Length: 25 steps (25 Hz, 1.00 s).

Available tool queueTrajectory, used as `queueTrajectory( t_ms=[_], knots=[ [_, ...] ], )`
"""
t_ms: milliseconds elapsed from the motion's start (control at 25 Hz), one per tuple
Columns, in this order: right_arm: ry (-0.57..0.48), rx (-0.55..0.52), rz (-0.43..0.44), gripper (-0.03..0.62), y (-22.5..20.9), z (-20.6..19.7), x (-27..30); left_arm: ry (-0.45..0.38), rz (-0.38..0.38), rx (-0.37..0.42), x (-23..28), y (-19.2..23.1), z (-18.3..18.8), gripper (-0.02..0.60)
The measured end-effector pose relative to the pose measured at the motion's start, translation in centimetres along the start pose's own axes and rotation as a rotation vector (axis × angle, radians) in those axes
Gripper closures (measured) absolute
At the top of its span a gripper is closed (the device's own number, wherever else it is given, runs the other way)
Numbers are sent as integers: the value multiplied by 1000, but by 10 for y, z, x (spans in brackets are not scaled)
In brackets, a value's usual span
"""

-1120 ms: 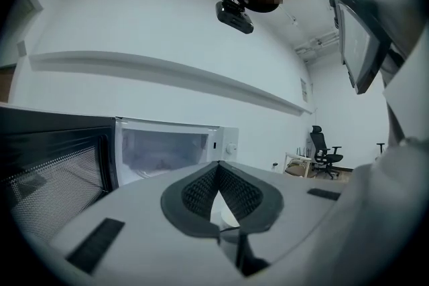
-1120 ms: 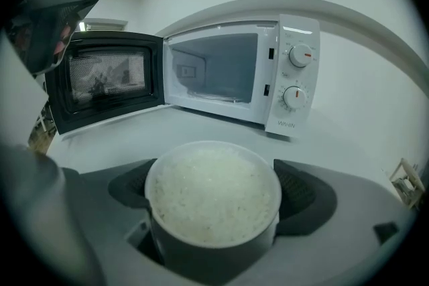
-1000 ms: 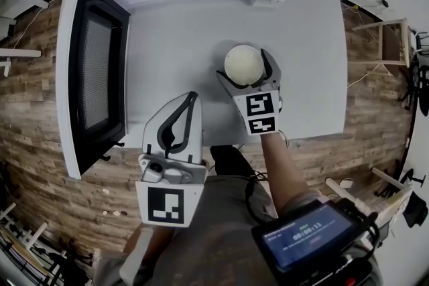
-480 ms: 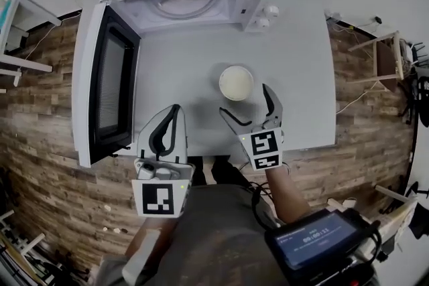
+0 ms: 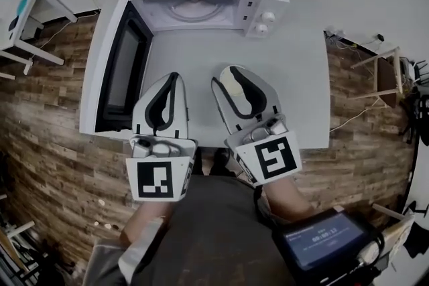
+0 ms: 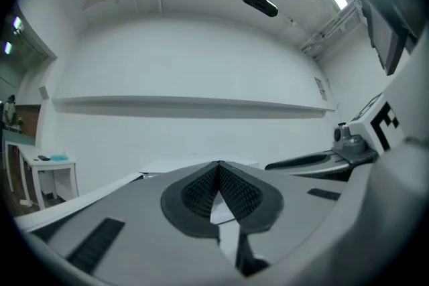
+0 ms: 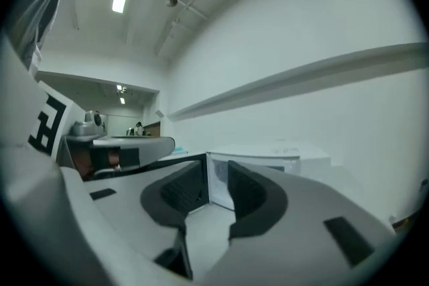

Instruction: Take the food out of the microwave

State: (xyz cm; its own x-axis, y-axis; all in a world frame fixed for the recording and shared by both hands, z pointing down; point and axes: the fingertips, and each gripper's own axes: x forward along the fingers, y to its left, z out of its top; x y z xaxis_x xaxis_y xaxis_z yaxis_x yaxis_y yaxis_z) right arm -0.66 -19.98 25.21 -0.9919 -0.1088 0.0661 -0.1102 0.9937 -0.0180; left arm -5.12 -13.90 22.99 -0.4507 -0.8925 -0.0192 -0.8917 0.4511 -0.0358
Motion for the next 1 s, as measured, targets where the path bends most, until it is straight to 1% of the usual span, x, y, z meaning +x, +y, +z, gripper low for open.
queueTrajectory(
  t_ms=[80, 120, 160, 280, 480, 760, 1000],
  knots=[
    [-44, -1, 14, 545, 5, 23, -1, -19, 9, 8, -1, -6, 12, 575],
    [-60, -4, 18, 567, 7, 31, -1, -26, 9, 13, -1, -8, 17, 575],
    [-72, -11, 18, 574, 8, 37, -1, -31, 7, 17, -1, -10, 20, 575],
    [-93, -33, 15, 583, 10, 47, -2, -49, 13, 16, -1, -10, 32, 575],
    [-87, -53, 20, 586, 14, 46, -1, -81, 26, 17, -4, -8, 47, 575],
    [-105, -70, 24, 586, 19, 54, 3, -70, 6, 37, -4, -9, 49, 575],
    [-110, -73, 37, 586, 25, 56, 7, -71, 7, 41, -5, -6, 49, 575]
  ],
)
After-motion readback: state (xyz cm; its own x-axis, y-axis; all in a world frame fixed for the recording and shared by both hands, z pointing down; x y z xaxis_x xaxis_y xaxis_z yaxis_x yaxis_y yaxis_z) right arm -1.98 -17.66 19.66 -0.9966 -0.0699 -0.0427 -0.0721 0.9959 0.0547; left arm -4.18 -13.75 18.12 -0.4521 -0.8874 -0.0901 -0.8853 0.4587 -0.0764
